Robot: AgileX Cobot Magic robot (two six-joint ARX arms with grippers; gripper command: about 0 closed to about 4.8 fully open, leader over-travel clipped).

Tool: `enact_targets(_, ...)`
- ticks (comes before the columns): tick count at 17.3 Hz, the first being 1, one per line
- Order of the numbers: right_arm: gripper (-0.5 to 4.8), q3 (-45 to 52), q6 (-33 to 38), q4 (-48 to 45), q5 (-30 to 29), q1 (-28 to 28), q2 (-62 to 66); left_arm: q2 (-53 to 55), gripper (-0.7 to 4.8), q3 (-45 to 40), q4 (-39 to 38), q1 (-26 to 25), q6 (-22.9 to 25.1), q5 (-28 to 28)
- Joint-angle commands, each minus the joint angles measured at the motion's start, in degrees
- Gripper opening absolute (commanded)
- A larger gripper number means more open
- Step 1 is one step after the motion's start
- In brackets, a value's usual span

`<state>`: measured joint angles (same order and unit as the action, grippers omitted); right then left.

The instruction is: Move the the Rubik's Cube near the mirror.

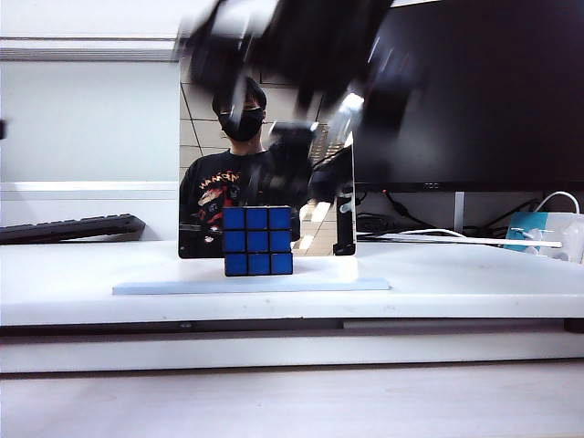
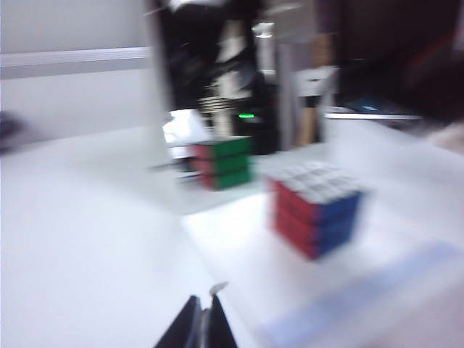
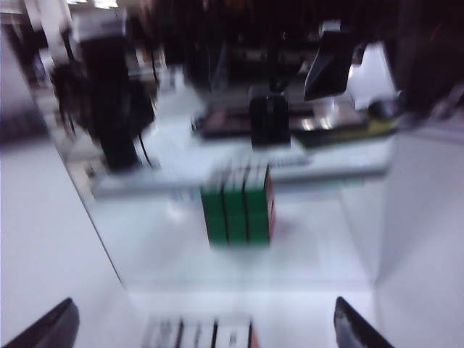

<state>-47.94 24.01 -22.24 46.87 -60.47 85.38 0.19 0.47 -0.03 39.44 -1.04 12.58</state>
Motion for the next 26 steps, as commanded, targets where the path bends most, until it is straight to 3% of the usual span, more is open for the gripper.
enact_targets(1,4.79,-0.2,-3.4,5.4,-2.3,-1.2,-9.4,0.0,0.22,0.1,0.5,-15.5,0.2,-4.2)
enact_targets(2,3.07,-0.2,-7.2,8.0,-1.6,-1.8,-13.5,0.0,0.22,0.1,0.5,-23.2,0.2,-5.0)
enact_targets(3,-0.06,-0.2,-11.3,11.1,-1.6,-2.3,-17.0,0.0,0.22,0.1,0.5,-28.9,0.2,-4.6)
enact_targets(4,0.17,-0.2,-13.6,14.2,-1.5,-2.3,-20.0,0.0,0.22,0.1,0.5,-32.5,0.2,-3.1)
enact_targets(7,-0.07,-0.2,-16.7,24.3,-1.6,-1.8,-28.9,0.0,0.22,0.1,0.5,-37.6,0.2,-0.4)
enact_targets(11,-0.06,0.4,-18.5,34.1,-1.7,-1.8,-37.7,0.0,0.22,0.1,0.5,-37.8,0.2,-0.8)
enact_targets(17,-0.05,7.4,-19.4,35.9,-2.0,0.9,-55.7,0.0,0.22,0.1,0.5,-37.7,0.2,-0.9)
enact_targets(26,-0.05,7.7,-21.1,39.1,-1.7,0.7,-74.8,0.0,0.22,0.1,0.5,-37.7,0.2,-0.9)
